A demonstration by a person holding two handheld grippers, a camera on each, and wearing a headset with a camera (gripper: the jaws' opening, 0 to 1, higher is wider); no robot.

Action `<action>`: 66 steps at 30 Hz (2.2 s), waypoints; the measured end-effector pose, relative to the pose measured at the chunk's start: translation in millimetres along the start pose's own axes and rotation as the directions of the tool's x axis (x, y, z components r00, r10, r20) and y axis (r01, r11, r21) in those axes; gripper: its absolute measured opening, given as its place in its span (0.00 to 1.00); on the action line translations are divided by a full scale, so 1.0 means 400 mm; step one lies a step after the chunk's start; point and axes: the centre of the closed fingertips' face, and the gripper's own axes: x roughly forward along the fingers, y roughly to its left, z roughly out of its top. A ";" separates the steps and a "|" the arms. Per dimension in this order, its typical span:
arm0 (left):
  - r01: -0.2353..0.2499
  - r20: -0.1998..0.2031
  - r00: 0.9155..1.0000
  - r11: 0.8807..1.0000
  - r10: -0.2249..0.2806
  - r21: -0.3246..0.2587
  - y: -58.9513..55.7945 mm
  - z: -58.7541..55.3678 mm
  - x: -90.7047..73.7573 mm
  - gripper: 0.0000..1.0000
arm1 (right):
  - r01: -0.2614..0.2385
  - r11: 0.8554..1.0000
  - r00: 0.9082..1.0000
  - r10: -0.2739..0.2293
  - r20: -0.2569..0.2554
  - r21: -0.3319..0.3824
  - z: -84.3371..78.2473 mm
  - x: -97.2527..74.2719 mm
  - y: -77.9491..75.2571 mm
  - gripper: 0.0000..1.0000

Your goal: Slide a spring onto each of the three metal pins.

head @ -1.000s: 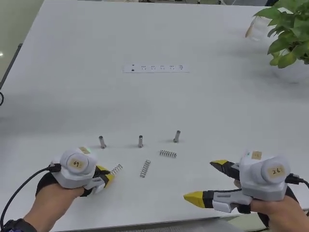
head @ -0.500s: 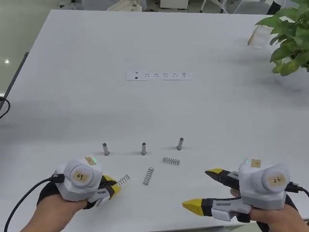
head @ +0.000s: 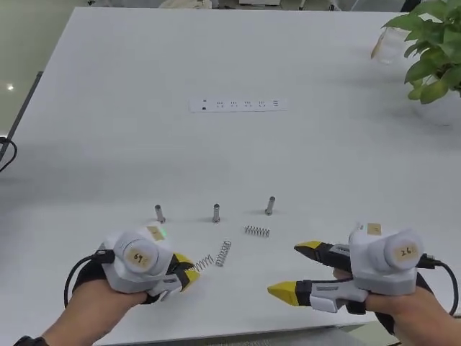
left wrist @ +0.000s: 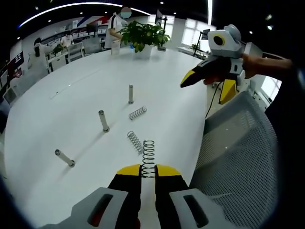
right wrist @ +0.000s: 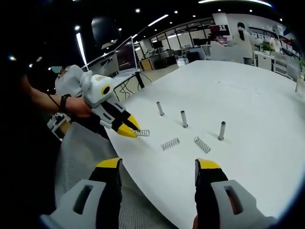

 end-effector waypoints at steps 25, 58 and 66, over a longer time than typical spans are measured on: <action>0.077 0.071 0.994 0.987 -0.087 0.139 -0.112 0.131 -0.012 0.02 | -0.133 0.990 0.991 0.134 0.017 -0.041 0.031 0.041 0.054 0.34; 0.155 0.068 0.981 0.940 -0.184 0.305 -0.195 0.176 -0.019 0.02 | -0.289 0.957 0.957 0.289 0.019 -0.026 0.039 0.038 0.110 0.12; 0.161 0.058 0.980 0.928 -0.191 0.335 -0.184 0.183 -0.013 0.02 | -0.316 0.948 0.948 0.317 0.020 -0.041 0.063 0.028 0.119 0.09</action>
